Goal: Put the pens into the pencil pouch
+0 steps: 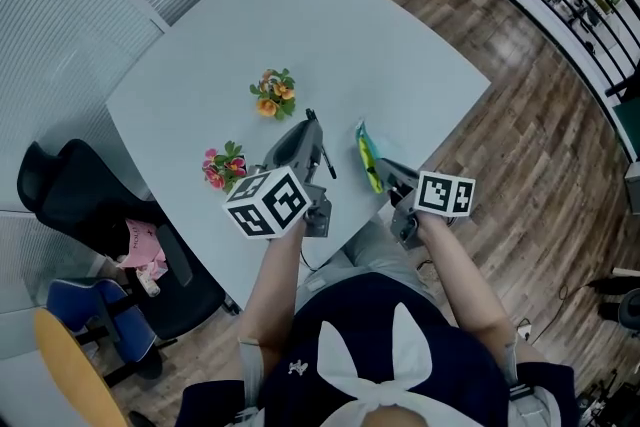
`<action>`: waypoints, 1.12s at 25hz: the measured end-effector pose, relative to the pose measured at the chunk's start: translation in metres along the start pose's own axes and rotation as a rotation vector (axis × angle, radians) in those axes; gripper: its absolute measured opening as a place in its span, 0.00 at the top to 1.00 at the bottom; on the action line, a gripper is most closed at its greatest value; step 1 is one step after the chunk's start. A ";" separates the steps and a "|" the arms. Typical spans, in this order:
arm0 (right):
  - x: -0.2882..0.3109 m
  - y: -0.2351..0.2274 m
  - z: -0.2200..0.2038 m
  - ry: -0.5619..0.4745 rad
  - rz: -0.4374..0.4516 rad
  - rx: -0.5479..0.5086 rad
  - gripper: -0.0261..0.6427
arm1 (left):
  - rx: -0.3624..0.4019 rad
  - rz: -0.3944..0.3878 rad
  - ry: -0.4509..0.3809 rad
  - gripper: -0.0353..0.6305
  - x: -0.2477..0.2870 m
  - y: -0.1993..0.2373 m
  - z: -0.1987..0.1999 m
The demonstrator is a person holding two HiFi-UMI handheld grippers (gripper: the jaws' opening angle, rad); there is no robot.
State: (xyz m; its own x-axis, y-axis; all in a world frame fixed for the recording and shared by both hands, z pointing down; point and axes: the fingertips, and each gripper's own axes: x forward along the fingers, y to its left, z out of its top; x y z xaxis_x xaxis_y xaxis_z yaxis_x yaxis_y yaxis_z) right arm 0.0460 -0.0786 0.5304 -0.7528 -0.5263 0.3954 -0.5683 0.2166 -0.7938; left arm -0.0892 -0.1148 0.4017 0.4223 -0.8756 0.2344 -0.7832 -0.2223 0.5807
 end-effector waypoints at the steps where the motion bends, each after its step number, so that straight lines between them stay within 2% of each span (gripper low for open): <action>1: 0.000 0.000 0.000 -0.001 0.001 0.002 0.89 | -0.001 -0.005 -0.003 0.86 0.001 -0.001 -0.001; 16: 0.006 0.014 -0.006 0.028 0.037 0.038 0.89 | -0.016 -0.113 -0.081 0.86 0.018 -0.014 -0.001; 28: 0.010 0.017 -0.010 0.054 0.061 0.057 0.89 | 0.018 -0.144 -0.073 0.86 0.030 -0.020 -0.015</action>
State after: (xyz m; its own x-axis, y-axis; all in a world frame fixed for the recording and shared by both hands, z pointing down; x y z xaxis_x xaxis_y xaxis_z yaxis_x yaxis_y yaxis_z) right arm 0.0252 -0.0718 0.5252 -0.8030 -0.4679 0.3691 -0.5026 0.1989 -0.8413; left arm -0.0540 -0.1307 0.4085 0.4967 -0.8630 0.0924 -0.7255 -0.3545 0.5899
